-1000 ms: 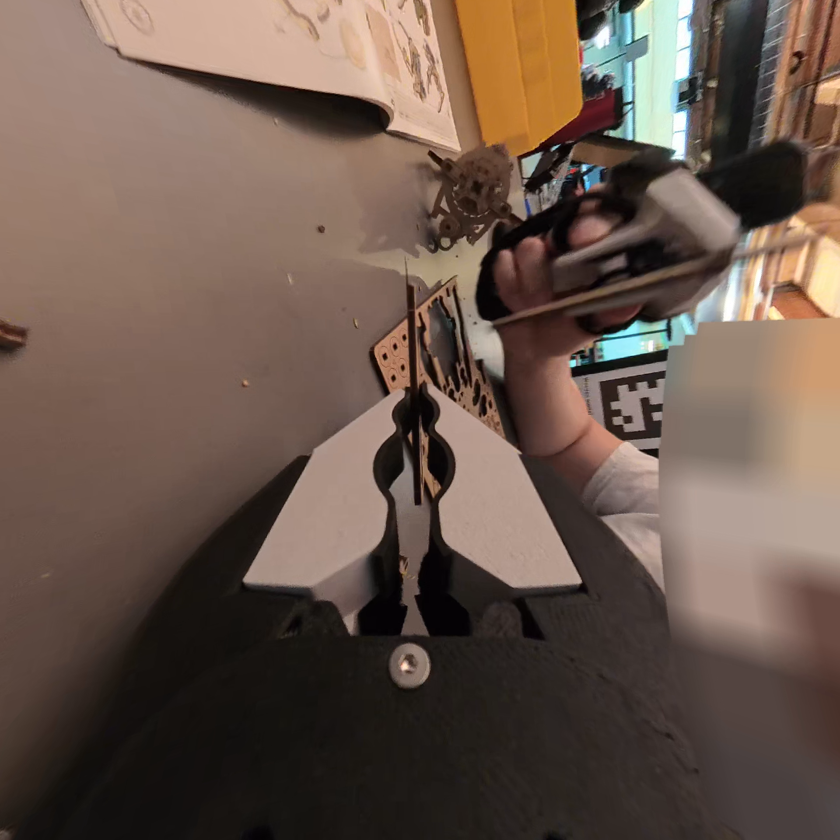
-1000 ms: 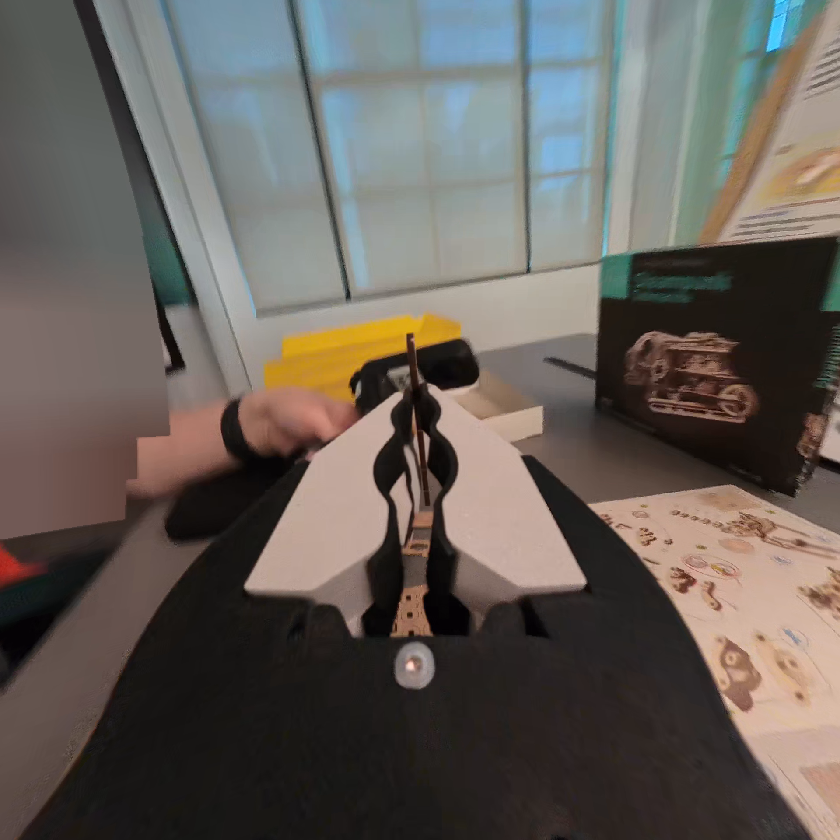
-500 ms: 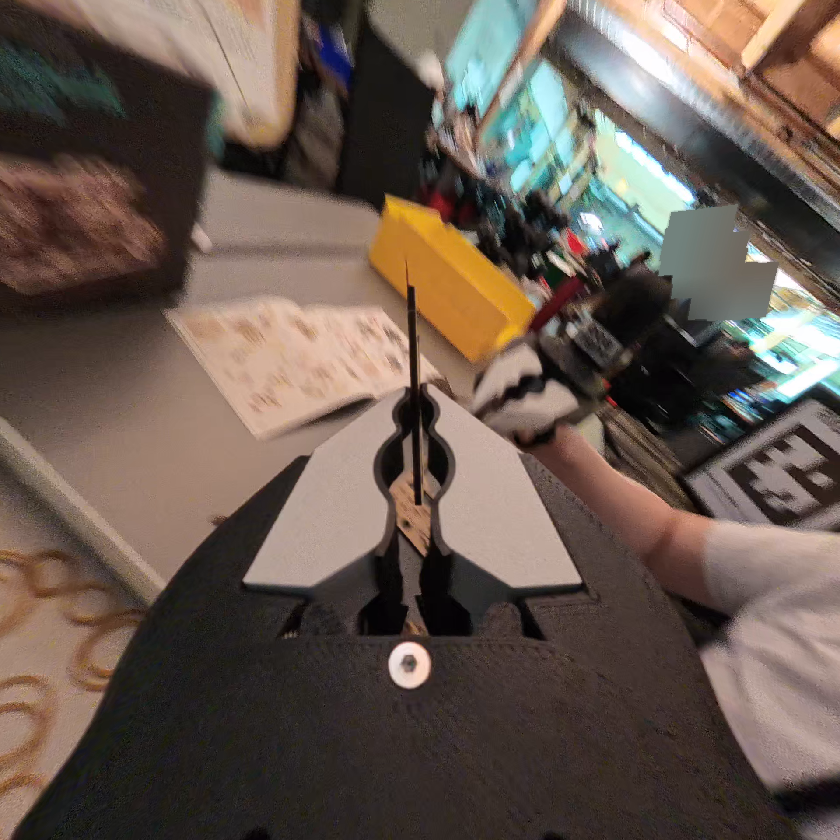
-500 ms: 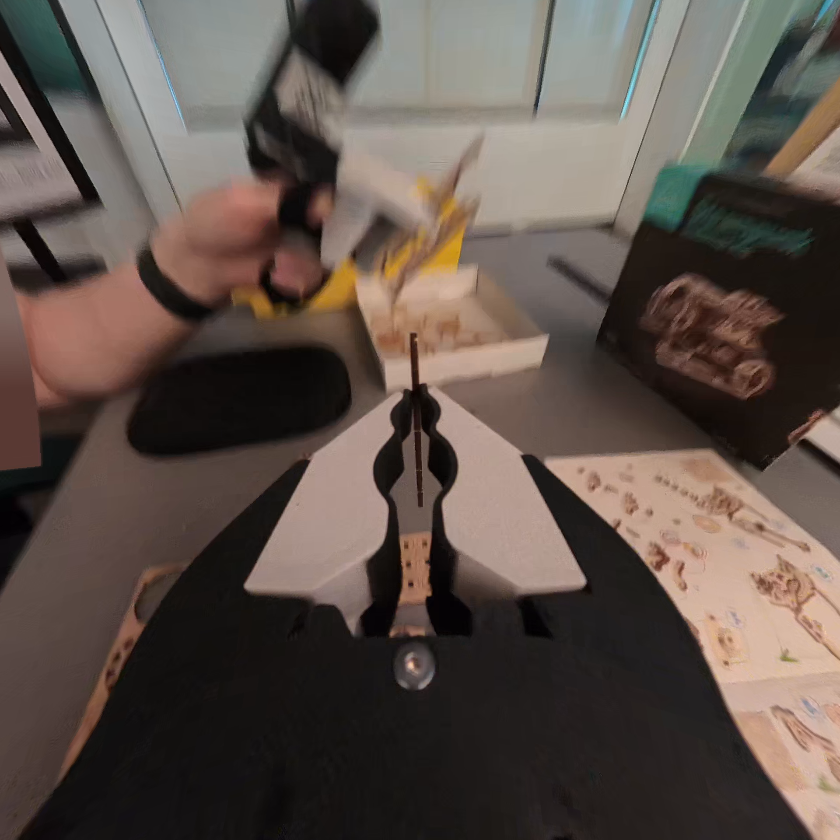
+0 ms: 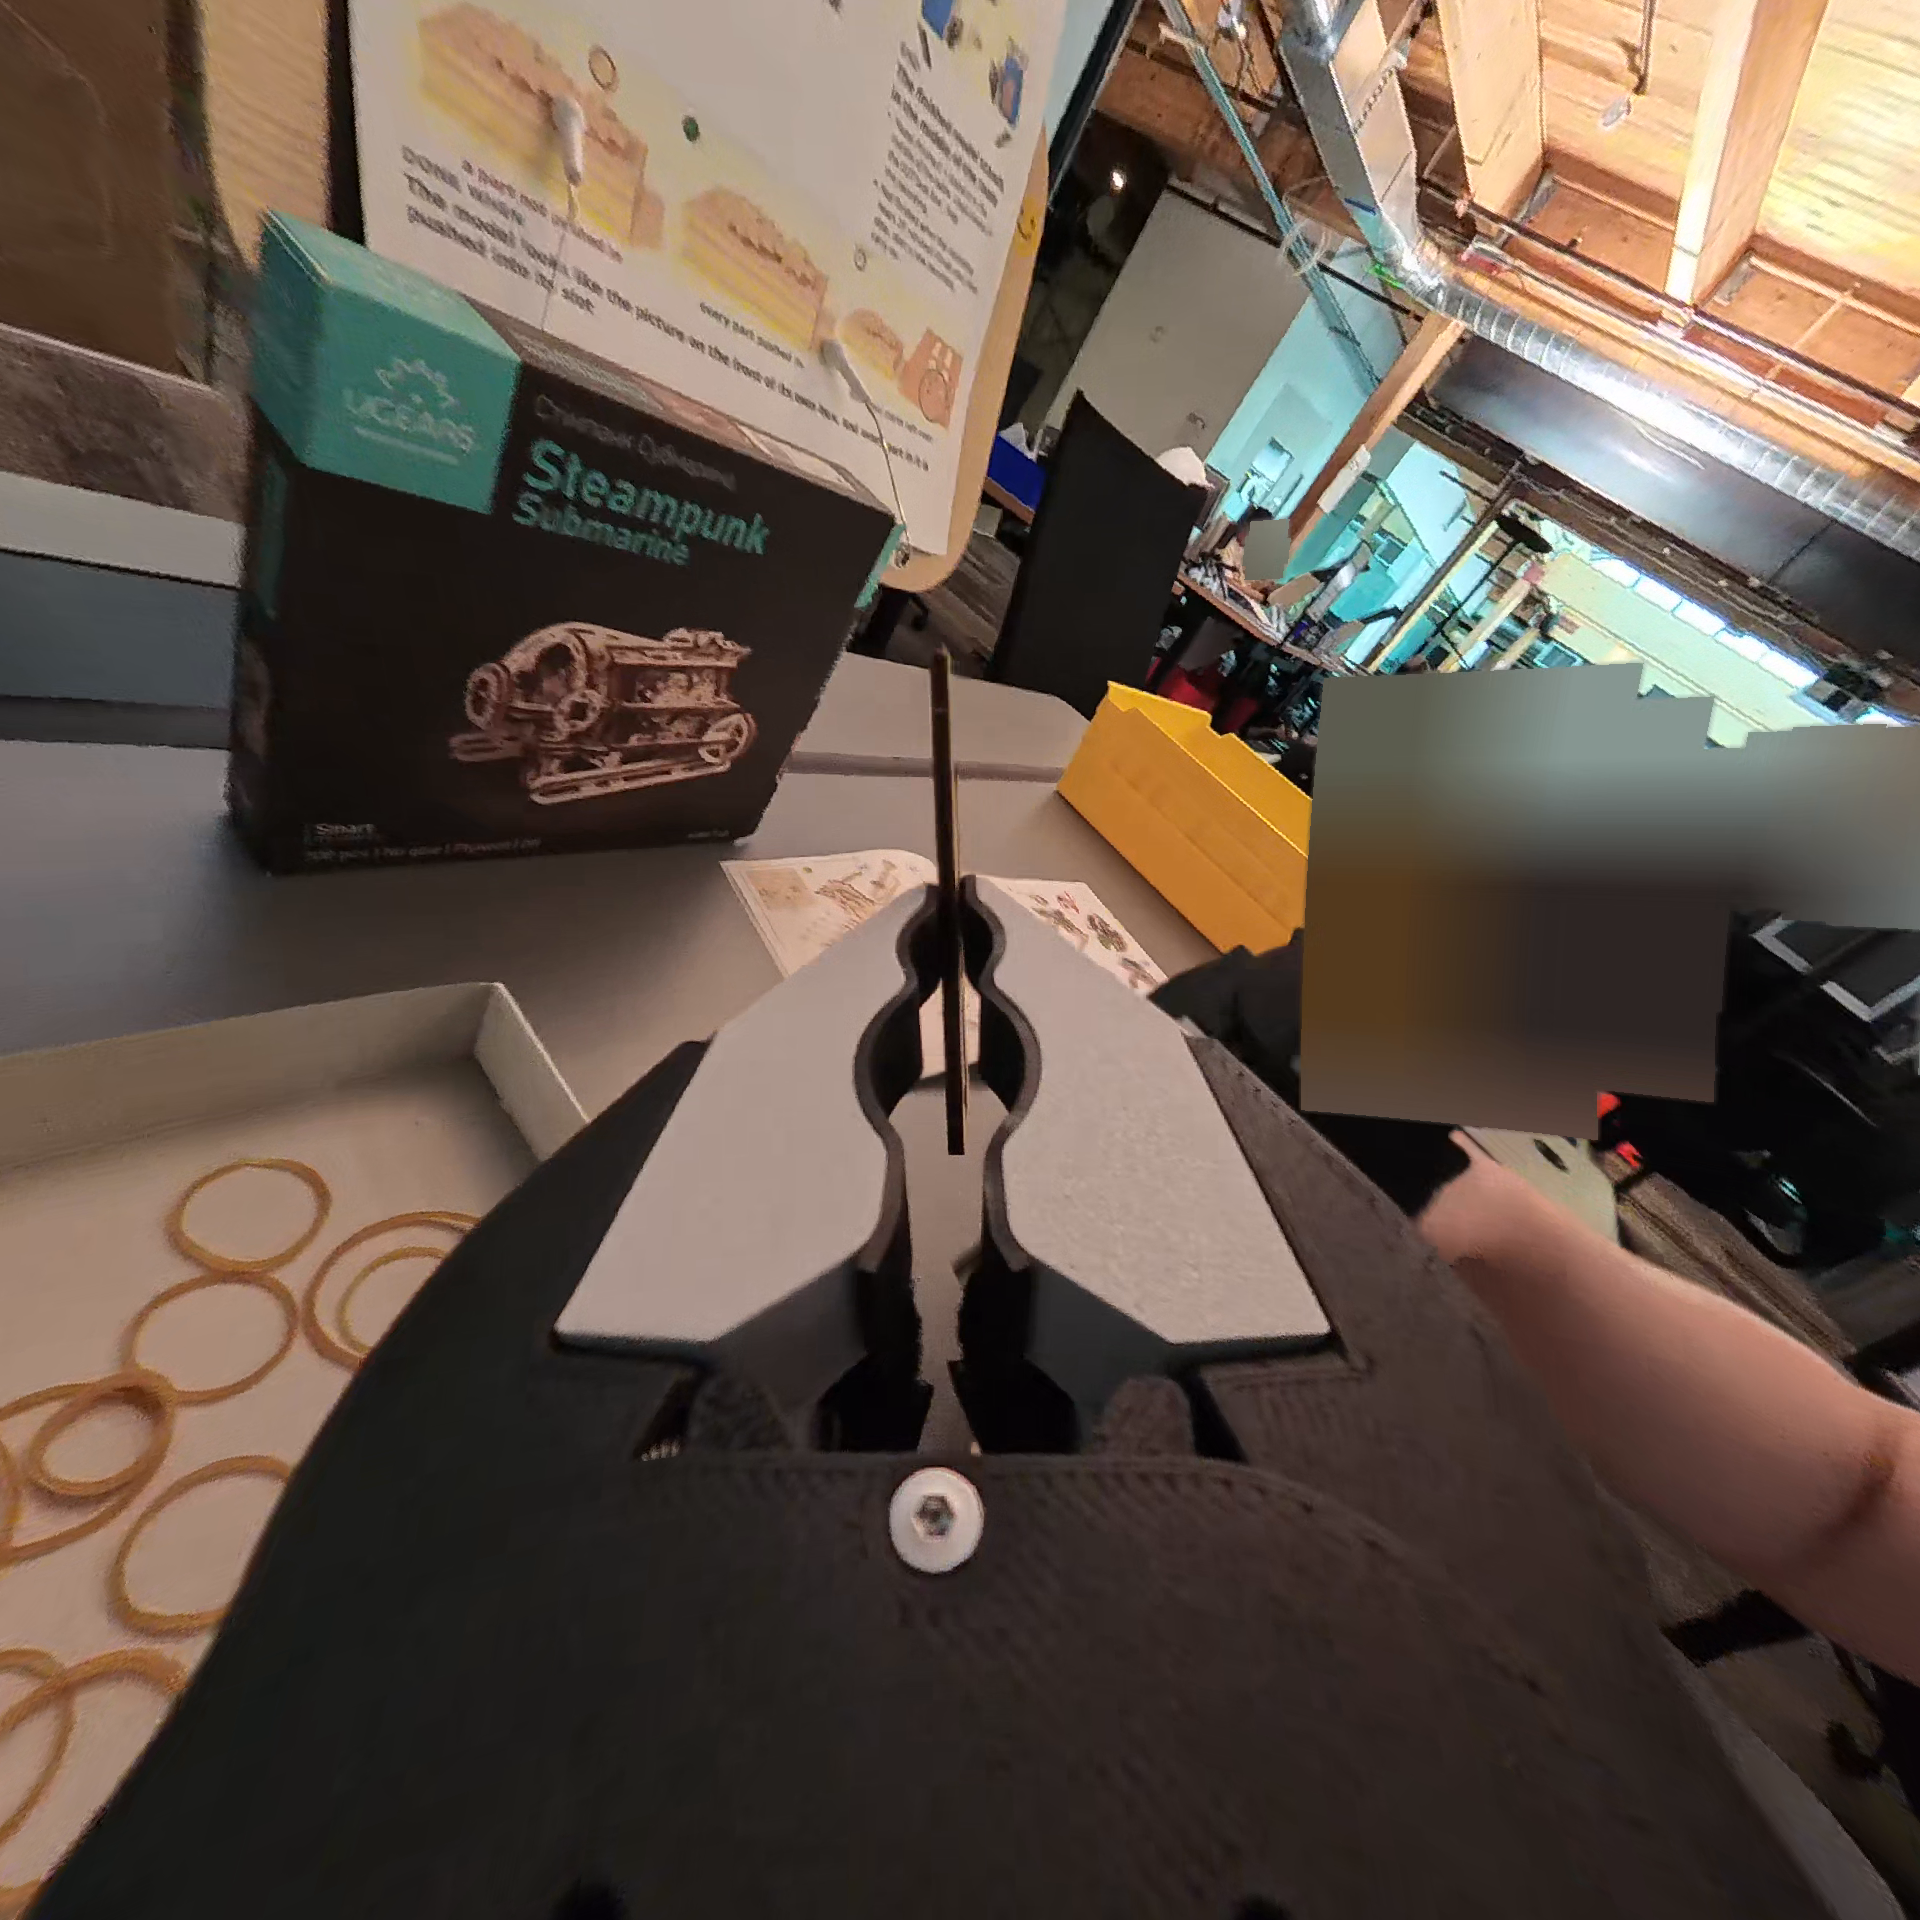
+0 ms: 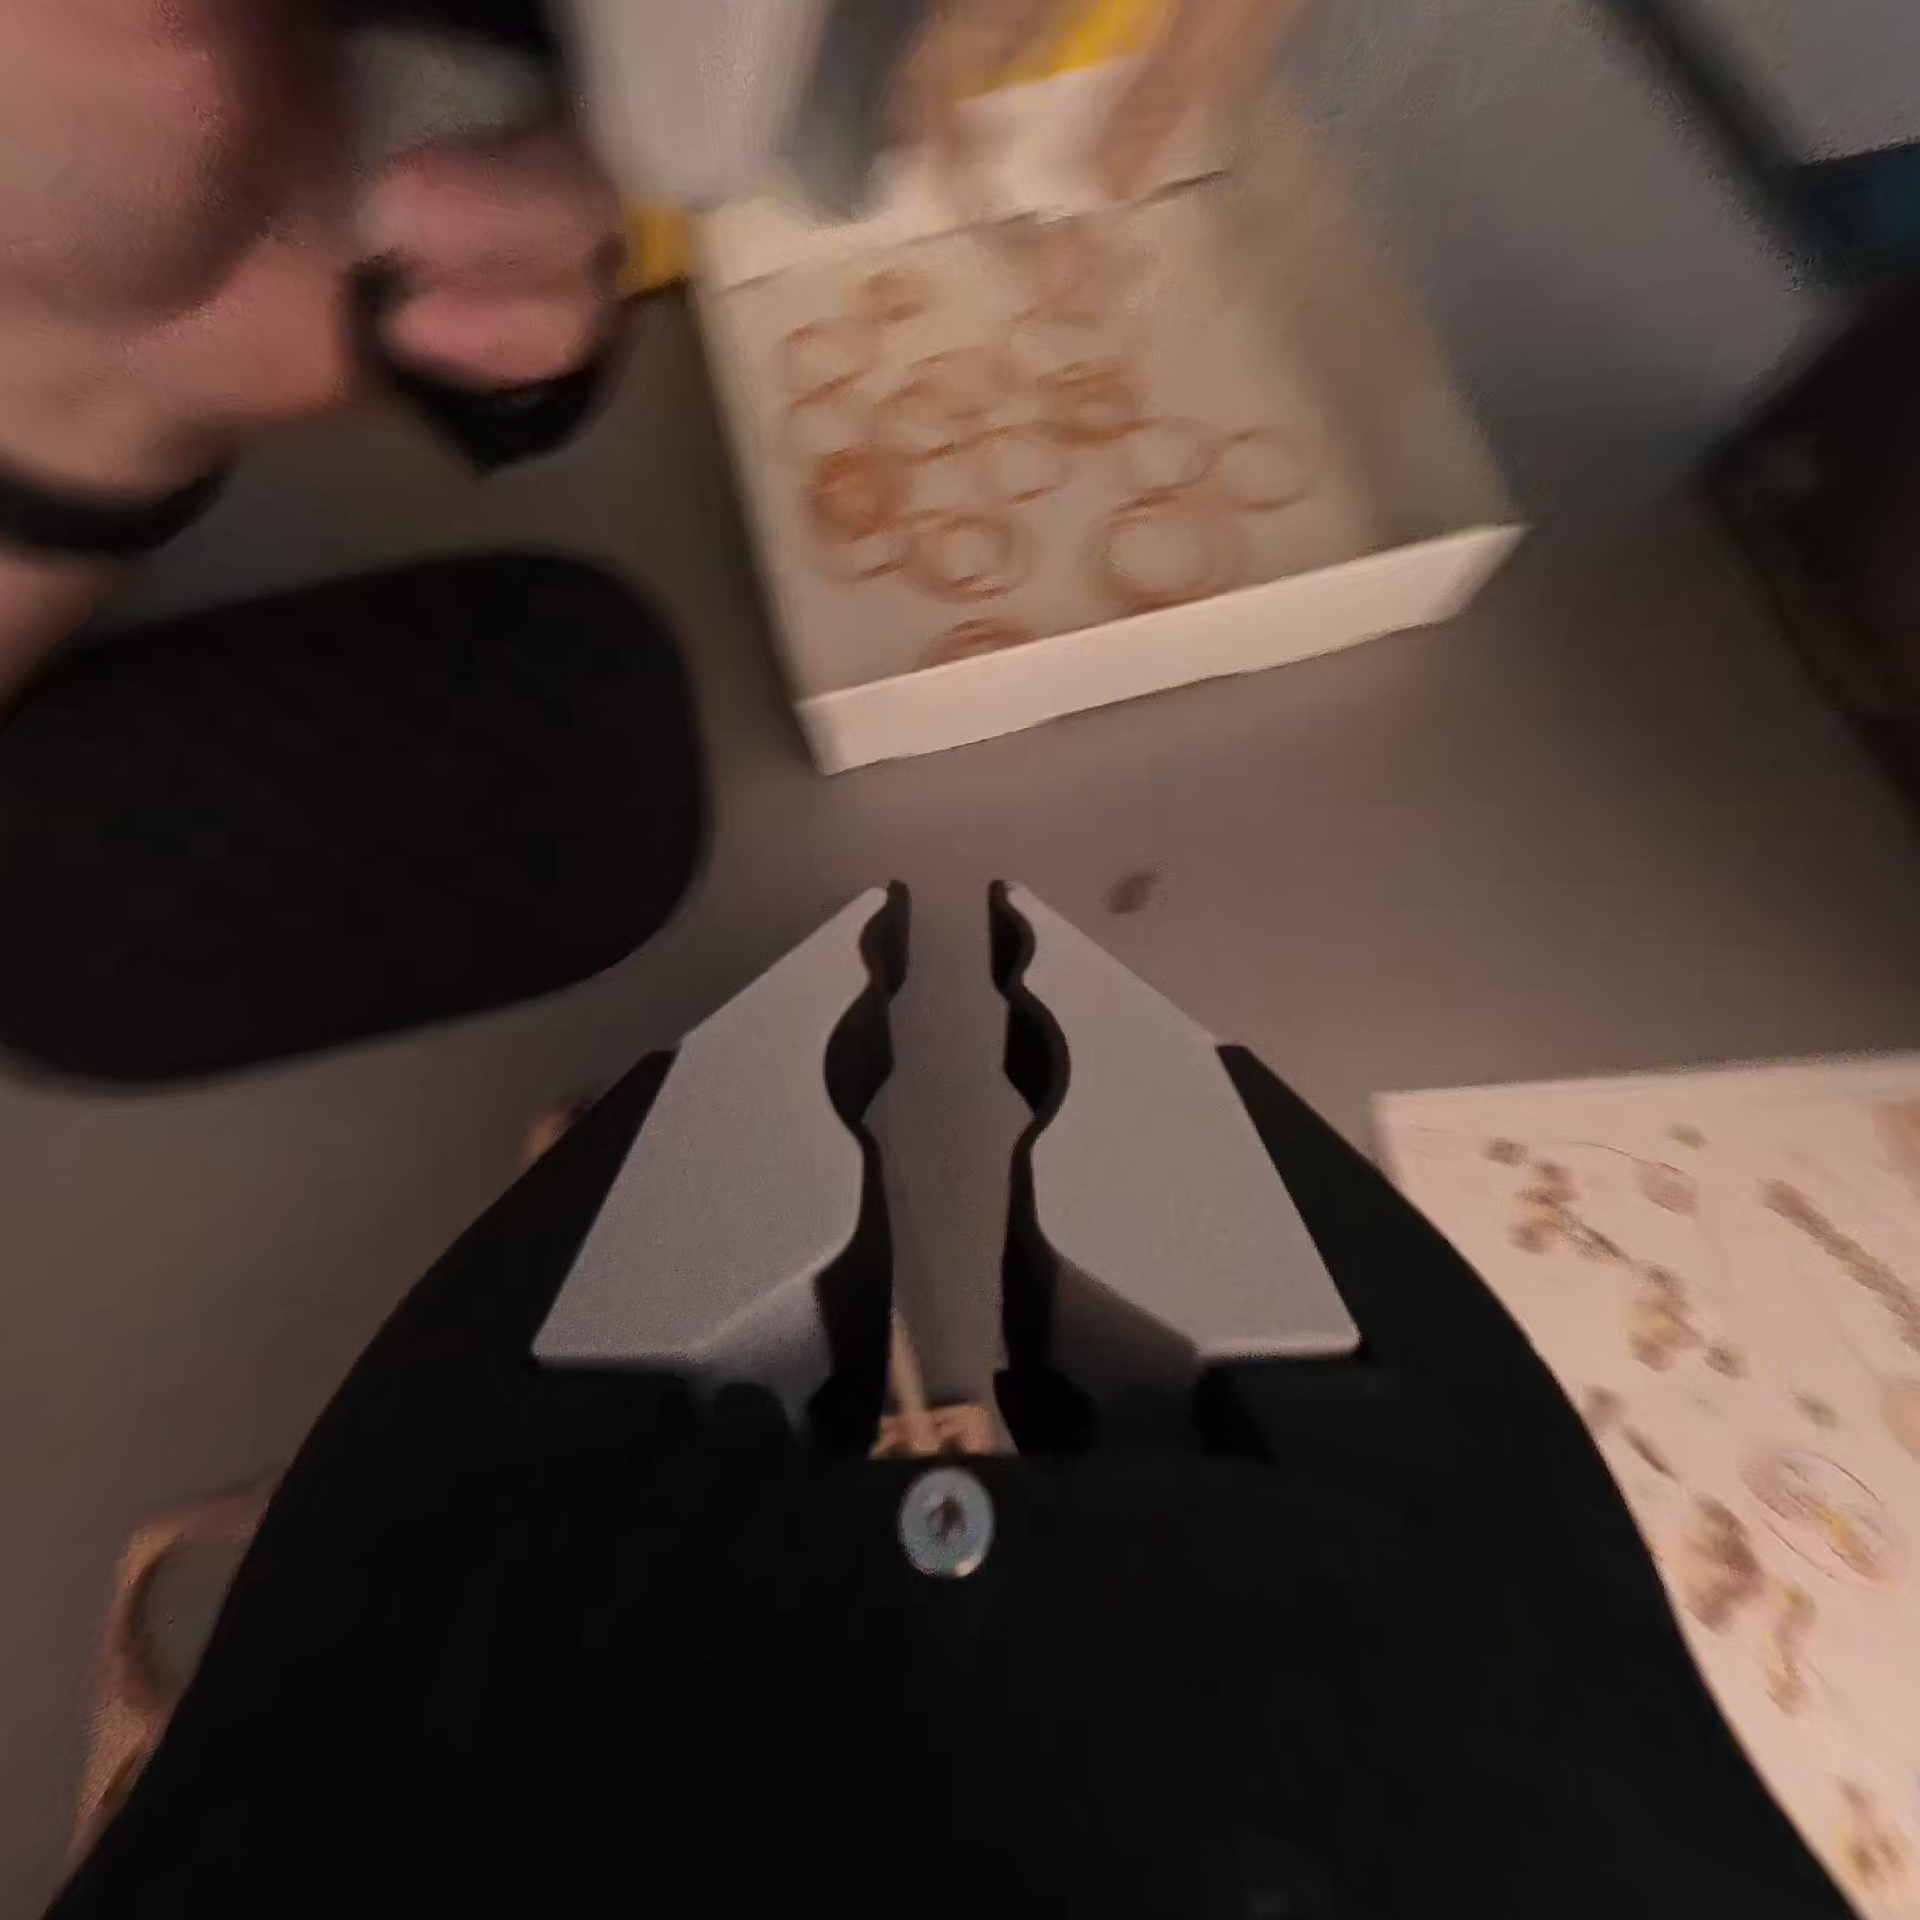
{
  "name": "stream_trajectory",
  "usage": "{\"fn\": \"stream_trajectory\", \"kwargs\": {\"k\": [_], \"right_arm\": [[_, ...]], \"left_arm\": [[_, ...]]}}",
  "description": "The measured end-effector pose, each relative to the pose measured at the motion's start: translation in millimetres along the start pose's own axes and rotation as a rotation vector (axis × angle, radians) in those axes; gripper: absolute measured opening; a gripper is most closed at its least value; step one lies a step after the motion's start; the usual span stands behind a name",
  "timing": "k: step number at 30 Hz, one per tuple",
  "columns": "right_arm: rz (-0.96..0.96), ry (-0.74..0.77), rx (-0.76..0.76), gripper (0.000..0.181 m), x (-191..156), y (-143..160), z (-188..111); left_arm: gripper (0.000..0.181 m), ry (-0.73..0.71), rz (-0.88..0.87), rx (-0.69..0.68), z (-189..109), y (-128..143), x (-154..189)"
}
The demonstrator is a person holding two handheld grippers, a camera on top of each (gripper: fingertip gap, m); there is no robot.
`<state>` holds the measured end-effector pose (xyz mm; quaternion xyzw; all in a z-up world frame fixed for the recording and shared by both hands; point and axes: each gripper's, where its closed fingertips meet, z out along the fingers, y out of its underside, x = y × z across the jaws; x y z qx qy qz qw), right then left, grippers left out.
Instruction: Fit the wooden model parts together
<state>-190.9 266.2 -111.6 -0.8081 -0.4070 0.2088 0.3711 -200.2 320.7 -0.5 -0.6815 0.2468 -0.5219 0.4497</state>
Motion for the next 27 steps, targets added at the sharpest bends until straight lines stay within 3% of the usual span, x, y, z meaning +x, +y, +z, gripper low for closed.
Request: {"fn": "stream_trajectory", "kwargs": {"k": [2, 9, 11, 16, 19, 21, 25, 27], "right_arm": [[0.100, 0.124, 0.029, 0.011, 36, -1, 6], [0.151, 0.182, -0.119, 0.015, 50, 22, 41], [0.157, 0.131, -0.120, 0.002, 43, 22, 44], [0.220, -0.181, -0.149, 0.002, -8, 29, 27], [0.169, -0.167, -0.155, 0.003, -8, 40, 20], [0.150, -0.167, -0.102, 0.013, -5, 36, 15], [0.147, -0.169, 0.166, 0.013, 2, -1, -21], [0.111, -0.147, 0.193, 0.014, 4, -1, -31]], "left_arm": [[0.000, -0.027, 0.016, 0.034, -5, -7, -5], [0.000, -0.037, 0.020, 0.048, -8, -11, -7], [0.000, -0.029, 0.017, 0.044, -7, -10, -6], [0.000, 0.020, 0.002, 0.039, -5, -8, 0], [0.000, 0.053, -0.026, 0.029, -3, -6, 4], [0.000, 0.067, -0.036, 0.015, -1, -3, 6], [0.000, 0.105, -0.063, -0.029, 3, 5, 10], [0.000, 0.137, -0.091, -0.056, 7, 11, 14]]}}
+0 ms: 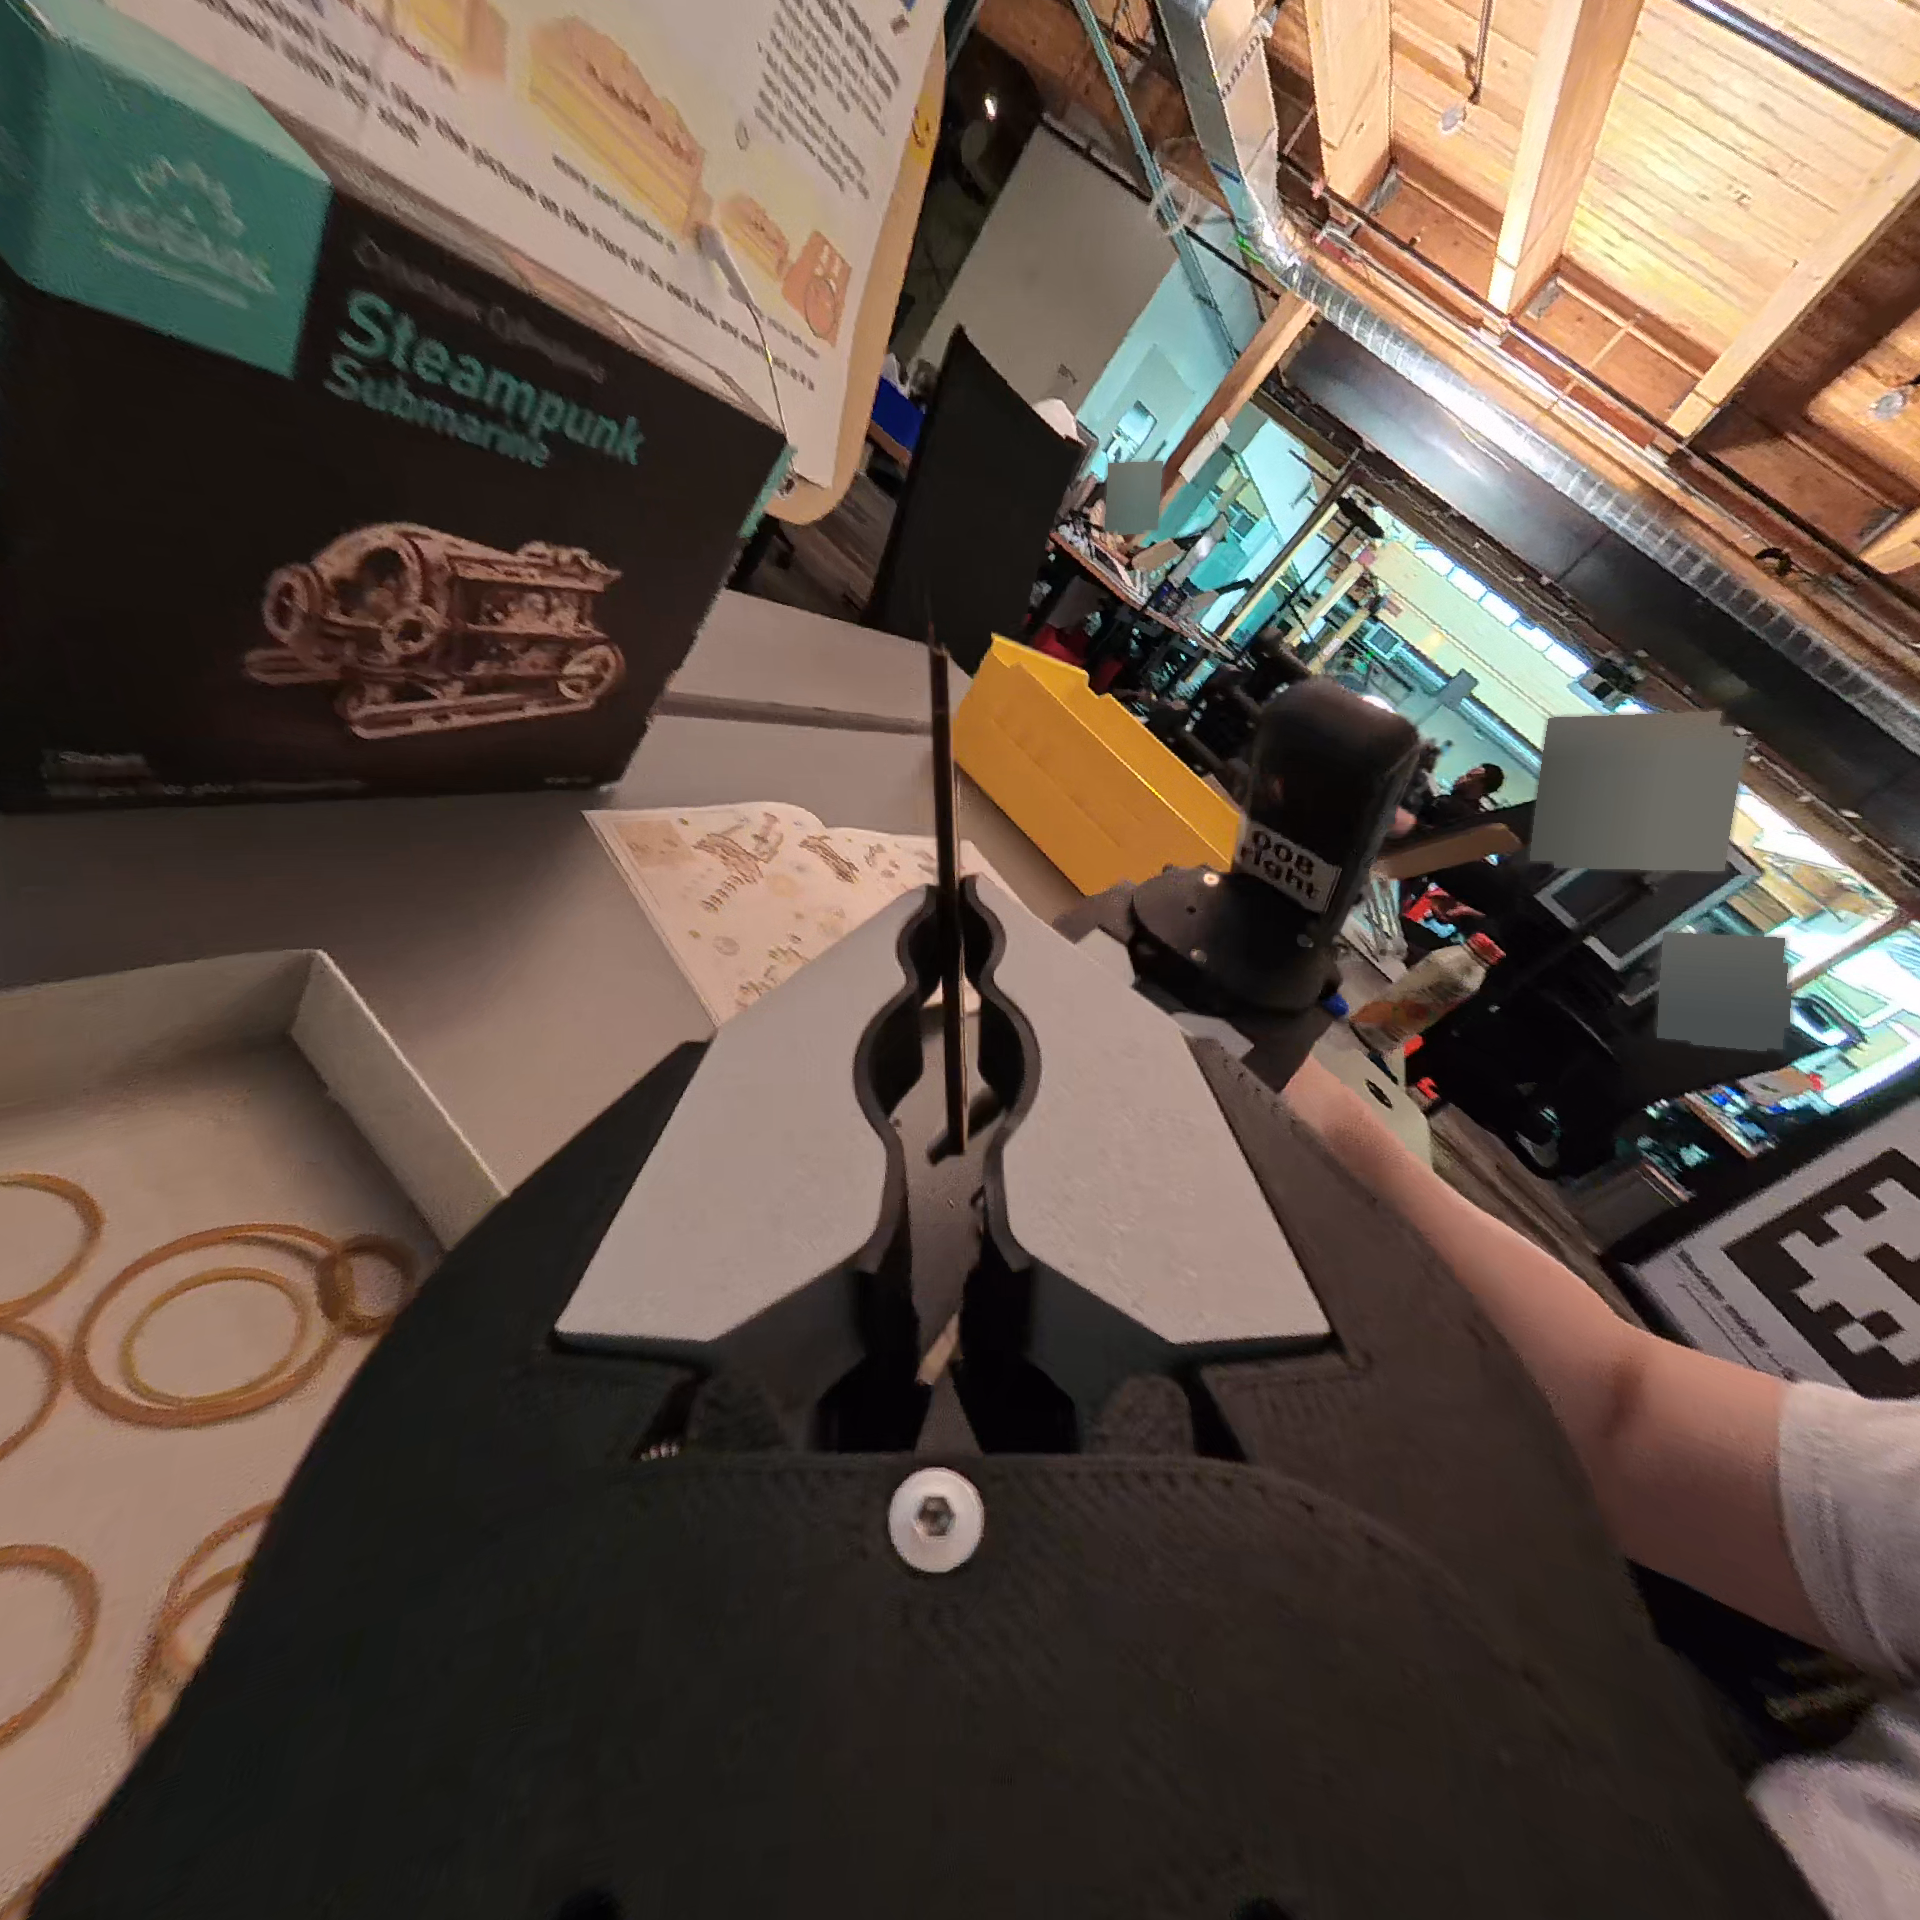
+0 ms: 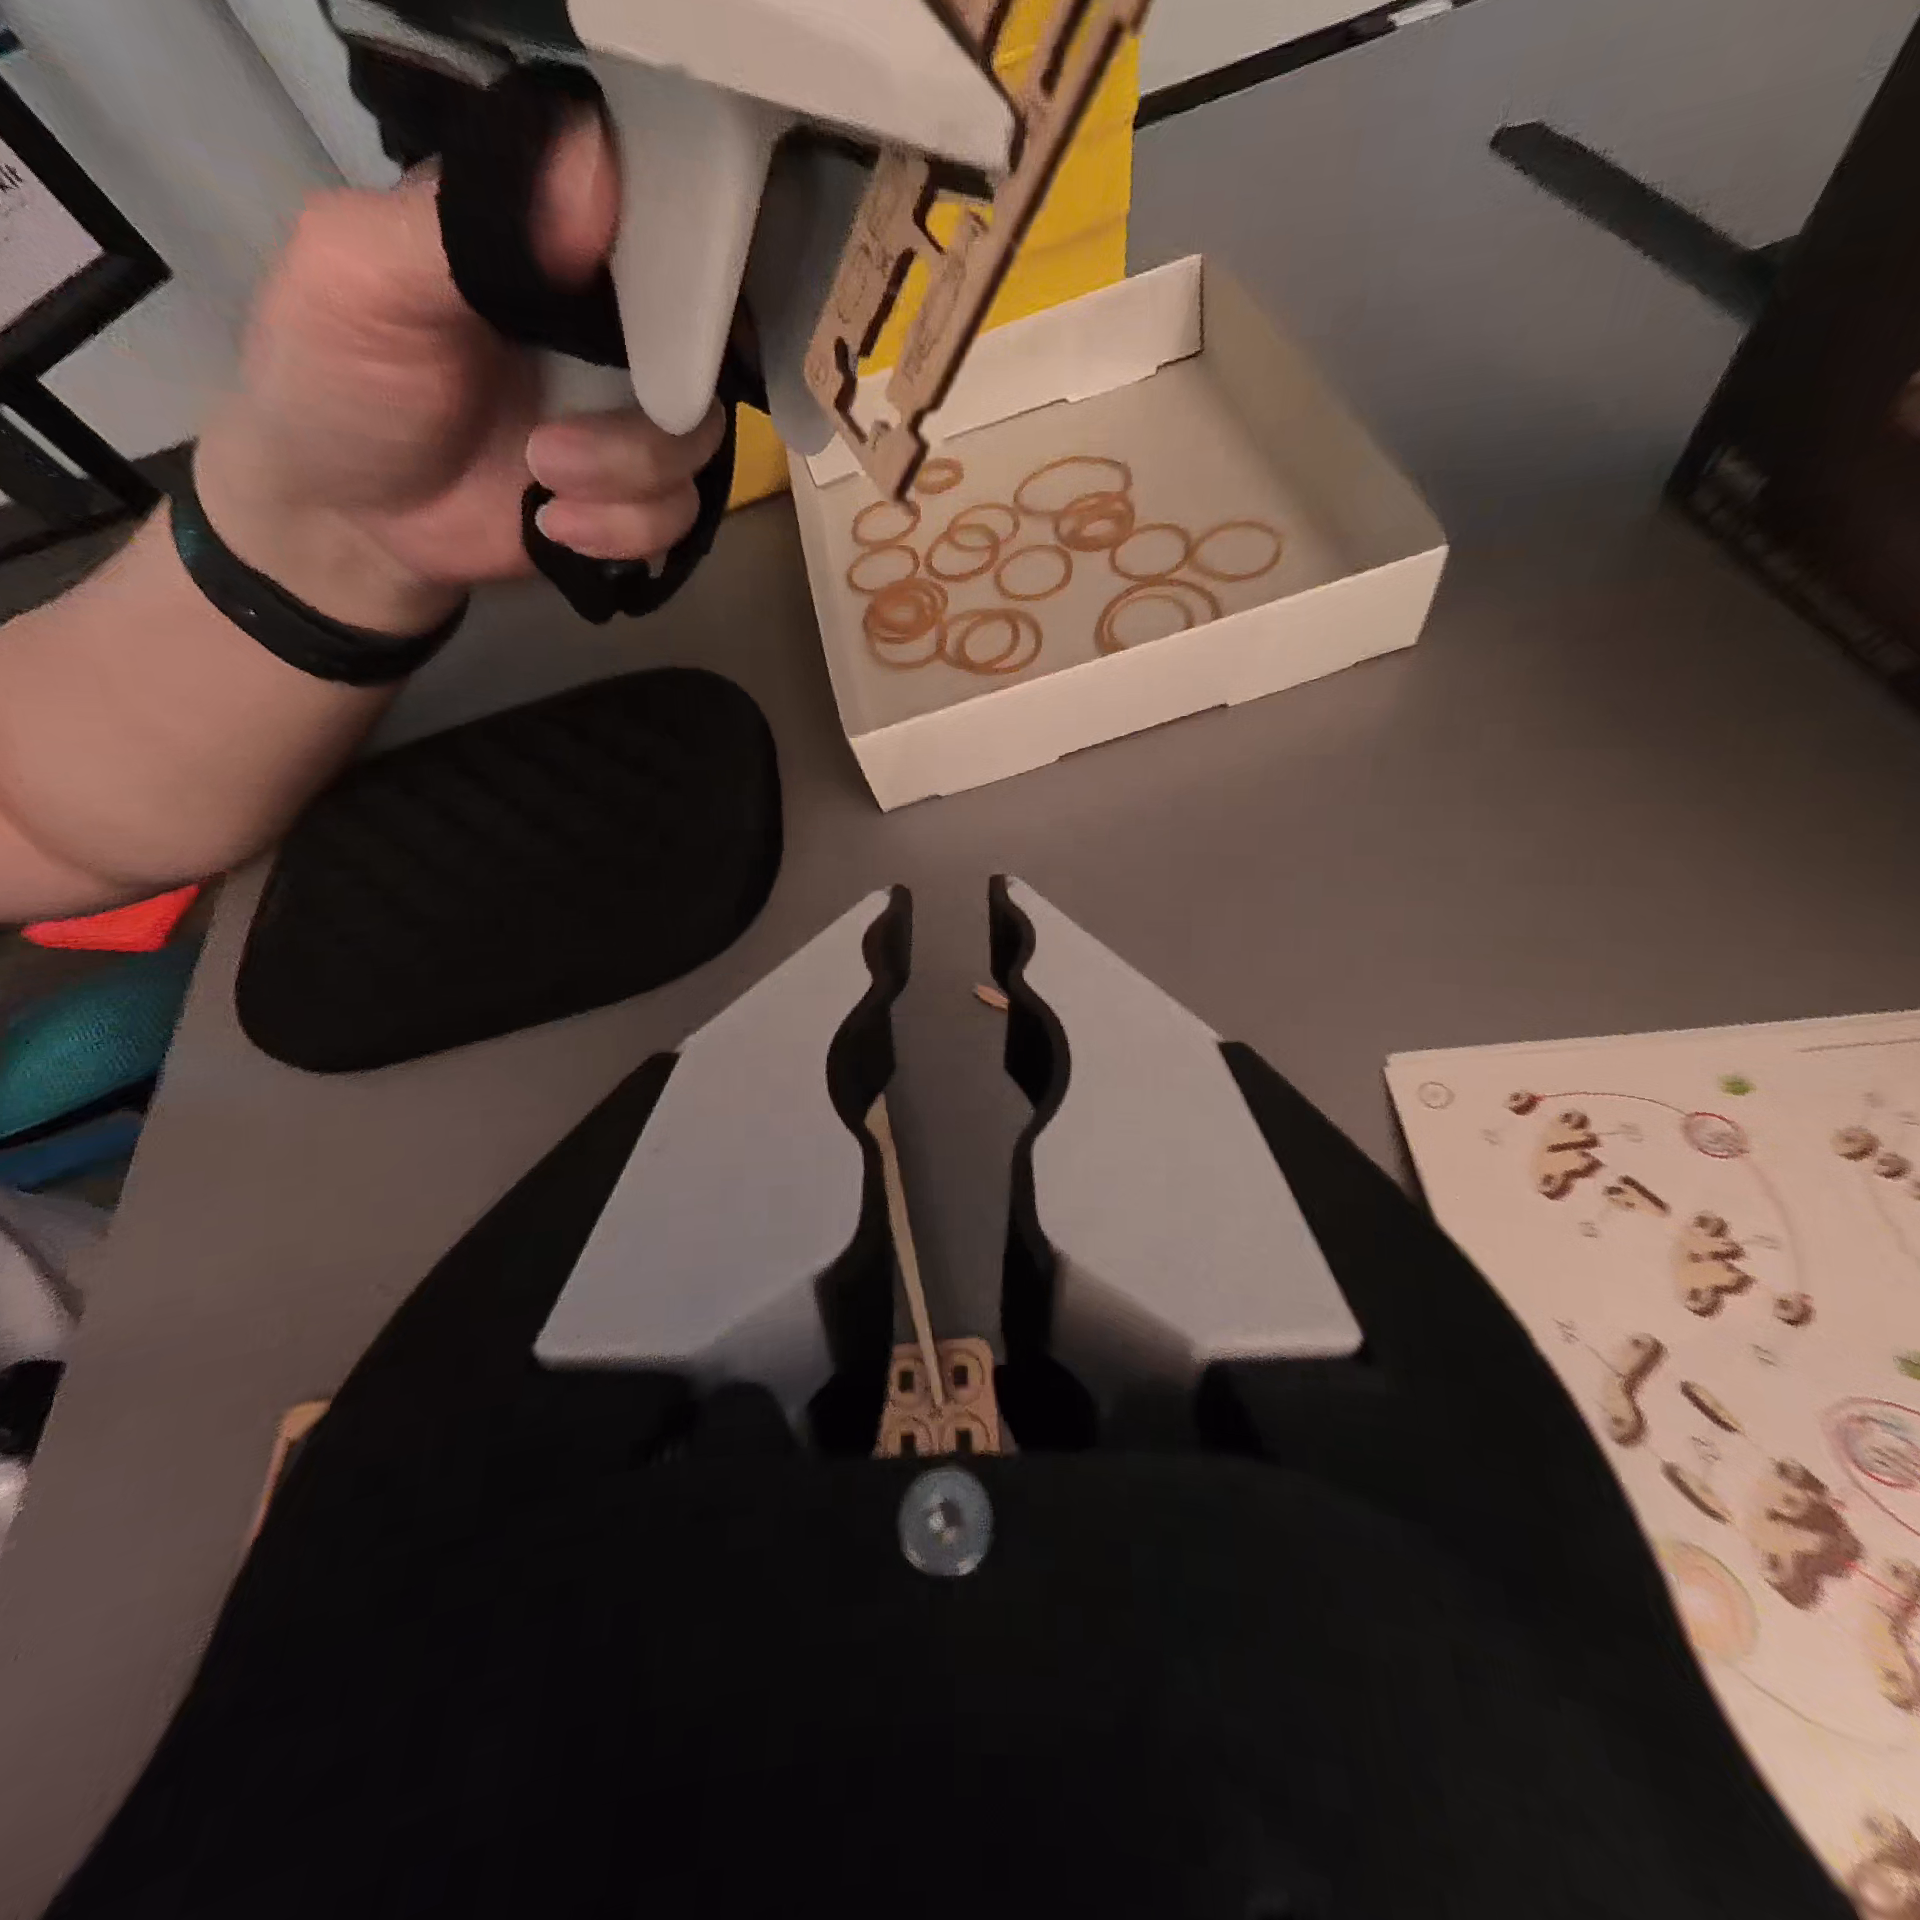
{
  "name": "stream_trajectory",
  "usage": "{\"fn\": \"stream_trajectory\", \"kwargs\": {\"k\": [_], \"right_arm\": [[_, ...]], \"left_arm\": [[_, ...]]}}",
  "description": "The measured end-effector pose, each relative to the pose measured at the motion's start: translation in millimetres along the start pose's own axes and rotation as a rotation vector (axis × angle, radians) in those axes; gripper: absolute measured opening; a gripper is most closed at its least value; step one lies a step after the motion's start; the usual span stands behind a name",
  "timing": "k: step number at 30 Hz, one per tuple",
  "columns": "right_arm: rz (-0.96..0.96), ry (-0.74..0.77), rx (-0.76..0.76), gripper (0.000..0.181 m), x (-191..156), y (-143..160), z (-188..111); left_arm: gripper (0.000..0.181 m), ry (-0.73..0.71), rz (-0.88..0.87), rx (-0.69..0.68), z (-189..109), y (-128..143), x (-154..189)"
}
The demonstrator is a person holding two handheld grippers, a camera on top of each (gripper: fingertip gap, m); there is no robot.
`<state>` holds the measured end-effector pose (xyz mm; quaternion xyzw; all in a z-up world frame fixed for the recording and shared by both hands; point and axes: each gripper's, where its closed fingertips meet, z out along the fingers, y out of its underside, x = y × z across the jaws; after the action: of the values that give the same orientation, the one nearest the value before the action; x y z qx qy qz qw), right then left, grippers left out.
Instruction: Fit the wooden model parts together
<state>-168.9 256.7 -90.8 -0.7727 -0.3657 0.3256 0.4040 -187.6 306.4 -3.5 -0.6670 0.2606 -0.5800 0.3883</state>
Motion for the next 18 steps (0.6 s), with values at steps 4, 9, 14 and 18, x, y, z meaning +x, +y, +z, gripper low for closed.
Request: {"fn": "stream_trajectory", "kwargs": {"k": [4, 9, 14, 18], "right_arm": [[-0.174, 0.098, 0.028, 0.022, 0, -4, -5], [0.045, -0.043, 0.247, 0.038, -11, -48, -28], [0.254, -0.192, 0.370, 0.031, -4, -66, -47], [0.392, -0.394, 0.365, 0.000, -16, -64, -52]], "left_arm": [[0.000, 0.041, 0.002, -0.086, 11, 18, 8], [0.000, 0.191, -0.044, -0.162, 23, 36, 35], [0.000, 0.257, -0.042, -0.225, 30, 51, 47], [0.000, 0.312, -0.078, -0.244, 32, 56, 56]]}}
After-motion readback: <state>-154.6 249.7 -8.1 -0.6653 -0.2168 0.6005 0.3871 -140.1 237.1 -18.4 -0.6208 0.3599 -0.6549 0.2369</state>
